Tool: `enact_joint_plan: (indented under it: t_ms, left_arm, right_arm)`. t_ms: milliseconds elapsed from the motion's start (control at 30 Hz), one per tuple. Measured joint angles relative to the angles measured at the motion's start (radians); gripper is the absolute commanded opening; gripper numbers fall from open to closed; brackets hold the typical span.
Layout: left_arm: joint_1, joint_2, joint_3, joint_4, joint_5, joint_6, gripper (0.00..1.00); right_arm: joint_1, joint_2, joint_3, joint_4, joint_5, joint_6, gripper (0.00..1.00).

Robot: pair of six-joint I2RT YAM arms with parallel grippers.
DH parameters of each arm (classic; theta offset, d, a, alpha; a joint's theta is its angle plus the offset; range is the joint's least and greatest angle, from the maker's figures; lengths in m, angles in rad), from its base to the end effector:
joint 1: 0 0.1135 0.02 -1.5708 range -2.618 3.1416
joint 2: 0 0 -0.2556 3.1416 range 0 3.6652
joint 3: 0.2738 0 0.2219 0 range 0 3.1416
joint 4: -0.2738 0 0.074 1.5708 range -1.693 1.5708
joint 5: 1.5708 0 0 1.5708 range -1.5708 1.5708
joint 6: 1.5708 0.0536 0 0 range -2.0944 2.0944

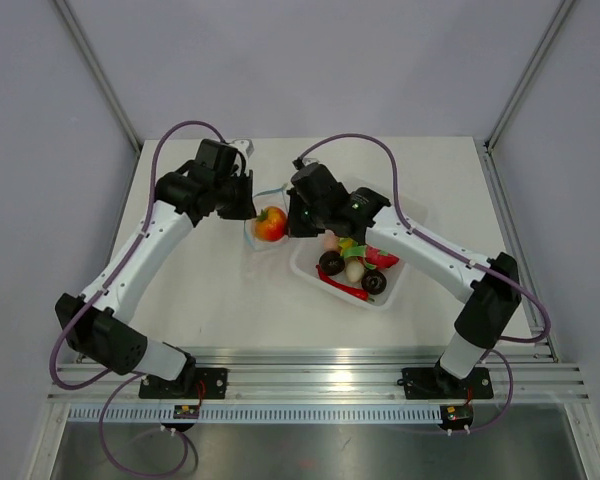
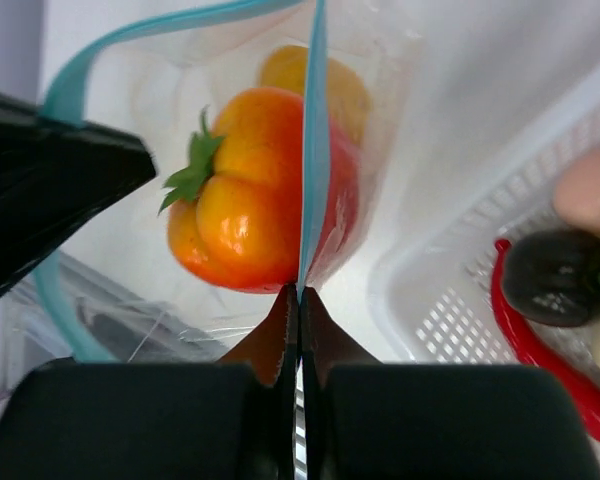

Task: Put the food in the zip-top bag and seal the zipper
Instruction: Adjust the zipper food storage bag at the center of the board.

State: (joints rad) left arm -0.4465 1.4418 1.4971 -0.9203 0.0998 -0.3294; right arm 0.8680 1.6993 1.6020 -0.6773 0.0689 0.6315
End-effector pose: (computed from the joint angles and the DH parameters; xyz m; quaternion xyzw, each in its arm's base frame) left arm 0.2500 -0.1256 0.3418 0.0721 0.9346 -0.1739 0.3018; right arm 0.2370 0.2741 0.3168 -0.0954 0.9164 0.2408 0.3052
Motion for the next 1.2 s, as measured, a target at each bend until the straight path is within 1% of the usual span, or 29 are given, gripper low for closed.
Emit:
enact_joint_plan:
  t_ms: [67,133,200,400,567,667,767,933,1033,1133,1200]
  left_arm:
    - [0.018,-0.01,0.027,-0.008,-0.043,0.009,0.0]
    - [0.045,-0.025,0.029,-0.01,-0.053,0.01,0.0]
    - [0.08,-0.043,0.015,-0.005,-0.044,0.007,0.0]
    - [0.164,-0.079,-0.007,-0.005,-0.027,-0.008,0.0]
    - [0.192,-0.084,-0.029,0.013,0.01,-0.022,0.0]
    - [0.179,-0.082,-0.056,0.032,0.038,-0.035,0.0]
    - [0.138,-0.069,-0.054,0.03,0.045,-0.041,0.0]
    - [0.104,-0.064,0.016,0.027,0.081,-0.049,0.0]
    - [0.084,-0.067,0.033,0.065,0.093,-0.066,0.0]
    - [0.034,-0.051,-0.016,0.116,0.13,-0.094,0.0]
    - [0.016,-0.024,-0.035,0.11,0.131,-0.095,0.0]
  right_arm:
    - [0.005,-0.004,0.037,0.031,-0.002,-0.006,0.0]
    - [0.01,-0.016,0.047,0.058,0.0,-0.011,0.0]
    - [0.014,-0.019,0.048,0.059,0.025,-0.02,0.0]
    - [0.015,-0.005,0.064,-0.021,0.124,-0.034,0.0]
    - [0.015,-0.01,0.09,-0.016,0.127,-0.037,0.0]
    - [0.016,-0.008,0.104,-0.026,0.11,-0.042,0.0]
    - [0.018,0.031,0.19,-0.055,0.095,-0.057,0.0]
    - [0.026,0.037,0.291,-0.043,0.085,-0.084,0.0]
    - [0.028,0.037,0.298,-0.017,0.075,-0.087,0.0]
    - [0.028,0.081,0.294,-0.006,0.054,-0.085,0.0]
    - [0.028,0.125,0.294,-0.016,0.041,-0.086,0.0]
